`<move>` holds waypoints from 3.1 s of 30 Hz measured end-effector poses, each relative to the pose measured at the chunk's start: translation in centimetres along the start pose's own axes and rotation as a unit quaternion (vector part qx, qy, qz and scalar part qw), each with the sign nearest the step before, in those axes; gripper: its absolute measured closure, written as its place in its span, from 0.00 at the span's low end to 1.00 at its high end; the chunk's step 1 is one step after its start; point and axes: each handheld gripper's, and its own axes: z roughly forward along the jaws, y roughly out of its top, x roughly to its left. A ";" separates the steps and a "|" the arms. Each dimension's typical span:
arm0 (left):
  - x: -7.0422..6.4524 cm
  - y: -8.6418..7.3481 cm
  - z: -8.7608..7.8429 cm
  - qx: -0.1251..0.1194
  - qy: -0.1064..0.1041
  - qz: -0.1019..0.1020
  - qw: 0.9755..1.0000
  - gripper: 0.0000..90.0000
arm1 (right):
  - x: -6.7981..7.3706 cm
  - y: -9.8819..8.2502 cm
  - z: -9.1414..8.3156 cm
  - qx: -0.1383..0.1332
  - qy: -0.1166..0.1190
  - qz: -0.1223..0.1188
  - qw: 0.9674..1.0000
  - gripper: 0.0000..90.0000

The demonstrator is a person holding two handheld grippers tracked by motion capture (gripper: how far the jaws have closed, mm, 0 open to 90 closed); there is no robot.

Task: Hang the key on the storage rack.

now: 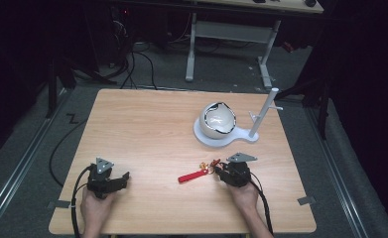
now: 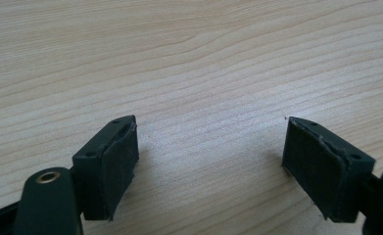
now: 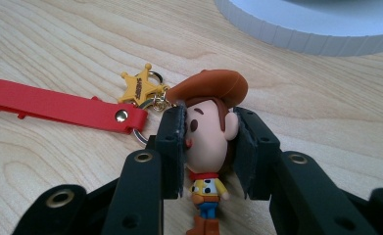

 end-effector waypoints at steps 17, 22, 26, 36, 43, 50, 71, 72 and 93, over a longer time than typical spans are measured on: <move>0.0 0.0 0.0 0.000 0.000 0.000 1.000 0.24 | -0.4 0.4 -2.1 -0.031 -0.001 -0.002 1.000 0.75; 0.0 0.0 0.0 0.000 0.000 0.000 1.000 0.24 | -0.5 0.5 -2.9 -0.039 -0.001 -0.008 0.999 0.75; 0.0 0.0 0.0 0.000 0.000 0.000 1.000 0.24 | -0.7 0.7 -3.4 -0.044 -0.002 -0.005 0.999 0.75; 0.0 0.0 0.0 0.000 0.000 0.000 1.000 0.24 | -0.6 1.8 -5.2 -0.071 -0.001 -0.017 0.997 0.75; 0.0 0.0 0.0 0.000 0.000 0.000 1.000 0.24 | -0.7 2.2 -6.1 -0.079 -0.003 -0.022 0.997 0.75; 0.0 0.0 0.0 0.000 0.000 0.000 1.000 0.24 | -0.7 2.6 -7.0 -0.085 -0.007 -0.031 0.996 0.75; 0.0 0.0 0.0 0.000 0.000 0.000 1.000 0.24 | -1.7 3.6 -10.5 -0.133 -0.014 -0.026 0.991 0.75; 0.0 0.0 0.0 0.000 0.000 0.000 1.000 0.24 | -1.7 3.6 -10.6 -0.133 -0.016 -0.025 0.991 0.75; 0.0 0.0 0.0 0.000 0.000 0.000 1.000 0.24 | -3.0 3.2 -12.9 -0.162 -0.037 -0.009 0.986 0.75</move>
